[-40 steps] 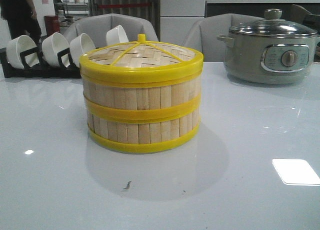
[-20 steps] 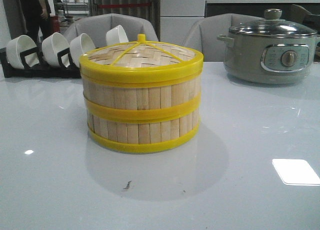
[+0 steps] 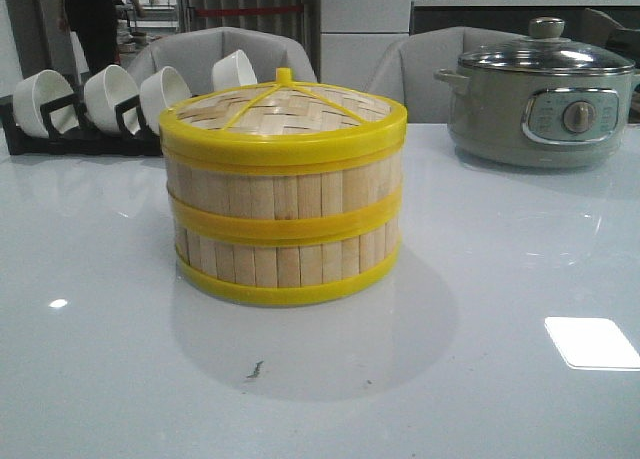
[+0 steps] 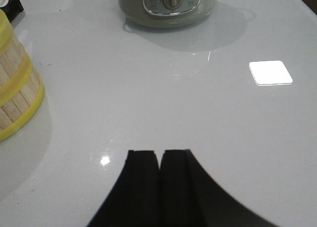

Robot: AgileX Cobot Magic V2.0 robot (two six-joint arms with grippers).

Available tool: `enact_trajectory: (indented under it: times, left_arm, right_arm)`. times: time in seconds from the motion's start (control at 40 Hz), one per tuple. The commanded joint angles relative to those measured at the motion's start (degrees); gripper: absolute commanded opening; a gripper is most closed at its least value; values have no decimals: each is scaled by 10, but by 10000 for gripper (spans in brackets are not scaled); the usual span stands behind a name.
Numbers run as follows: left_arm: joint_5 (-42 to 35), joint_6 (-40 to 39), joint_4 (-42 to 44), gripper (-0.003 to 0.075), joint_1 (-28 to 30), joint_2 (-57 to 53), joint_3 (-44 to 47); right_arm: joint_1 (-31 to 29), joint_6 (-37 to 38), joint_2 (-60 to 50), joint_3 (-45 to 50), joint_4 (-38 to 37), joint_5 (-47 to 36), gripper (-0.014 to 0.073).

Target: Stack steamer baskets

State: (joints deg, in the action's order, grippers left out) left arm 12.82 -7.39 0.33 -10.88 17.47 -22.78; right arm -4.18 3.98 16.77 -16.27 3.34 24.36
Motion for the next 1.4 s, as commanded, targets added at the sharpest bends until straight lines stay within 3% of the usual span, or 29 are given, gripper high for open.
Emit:
enact_trajectory:
  times: [0.0, 0.23, 0.6, 0.73, 1.38]
  left_arm:
    - [-103, -6, -15, 102, 11, -36, 51]
    - [-131, -6, -32, 102, 57, -113, 162]
    - [-147, -6, -38, 102, 98, -177, 233]
    - [-119, -6, -40, 102, 98, -186, 232]
    - [-118, -6, -37, 102, 98, -183, 232]
  right_arm:
    - [1, -2, 5, -17, 3, -45, 52]
    - [1, -2, 5, -17, 3, -45, 52]
    - [1, -2, 5, -17, 3, -45, 52]
    - [1, -2, 5, -17, 3, -45, 52]
    - [1, -2, 5, -17, 3, -45, 52]
